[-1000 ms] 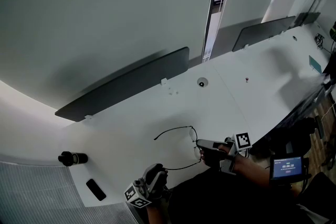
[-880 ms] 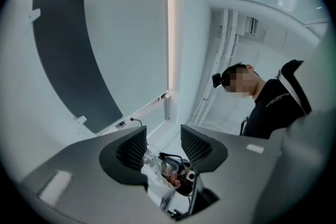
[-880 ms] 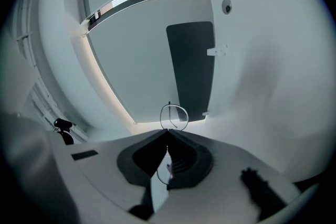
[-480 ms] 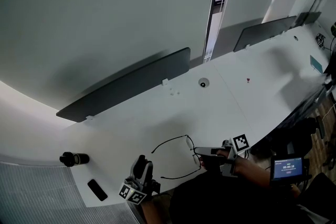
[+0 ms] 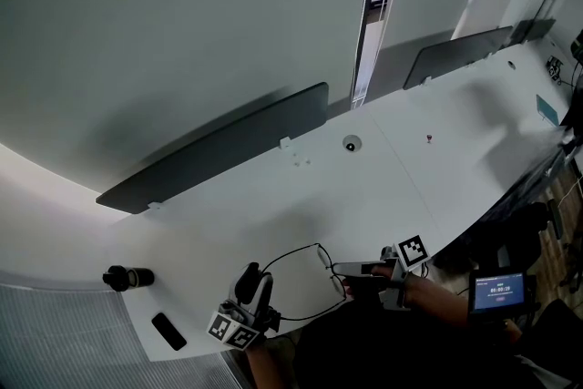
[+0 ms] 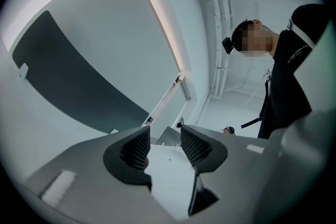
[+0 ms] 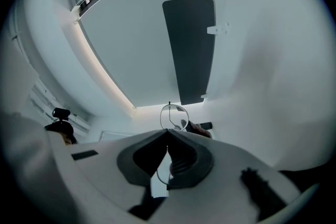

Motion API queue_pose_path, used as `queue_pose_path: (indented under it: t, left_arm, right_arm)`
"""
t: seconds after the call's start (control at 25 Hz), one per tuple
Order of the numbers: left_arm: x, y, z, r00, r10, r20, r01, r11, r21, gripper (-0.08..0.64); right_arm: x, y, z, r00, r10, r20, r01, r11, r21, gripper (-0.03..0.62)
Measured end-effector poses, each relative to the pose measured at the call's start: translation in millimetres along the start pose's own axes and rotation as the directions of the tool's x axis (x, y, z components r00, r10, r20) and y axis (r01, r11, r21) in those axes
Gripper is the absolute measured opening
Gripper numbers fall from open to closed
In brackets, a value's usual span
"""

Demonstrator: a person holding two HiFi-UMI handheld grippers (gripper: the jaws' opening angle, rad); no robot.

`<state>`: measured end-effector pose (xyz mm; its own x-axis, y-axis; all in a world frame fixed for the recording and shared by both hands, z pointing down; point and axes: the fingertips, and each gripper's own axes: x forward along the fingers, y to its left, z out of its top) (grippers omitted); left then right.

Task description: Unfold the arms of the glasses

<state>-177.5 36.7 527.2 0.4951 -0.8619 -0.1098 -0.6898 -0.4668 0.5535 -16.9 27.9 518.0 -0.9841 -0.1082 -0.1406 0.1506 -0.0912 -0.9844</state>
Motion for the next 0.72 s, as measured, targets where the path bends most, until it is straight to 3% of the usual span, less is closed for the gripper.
queue_pose_path:
  t: [0.28, 0.4, 0.56, 0.72]
  left_arm:
    - [-2.9, -2.9, 11.5, 1.0, 0.001, 0.029, 0.0, 1.0, -0.027, 0.19]
    - [-12.6, 2.6, 19.9, 0.995, 0.06, 0.08, -0.056, 0.997, -0.049, 0.193]
    - [-27.5, 14.8, 15.6, 0.981, 0.139, 0.136, -0.123, 0.985, -0.125, 0.192]
    - [-34.0, 4.0, -8.9, 0.99, 0.104, 0.09, -0.085, 0.977, -0.197, 0.19]
  right_arm:
    - [-1.4, -4.0, 8.6, 0.999, -0.016, 0.044, 0.016, 1.0, -0.009, 0.009]
    - [-5.6, -5.6, 21.6, 0.995, -0.017, 0.101, 0.017, 1.0, -0.003, 0.009]
    - [-15.8, -0.6, 37.6, 0.988, -0.005, 0.152, 0.009, 1.0, -0.026, 0.009]
    - [-21.0, -1.1, 44.4, 0.984, 0.002, 0.176, 0.005, 0.999, -0.038, 0.009]
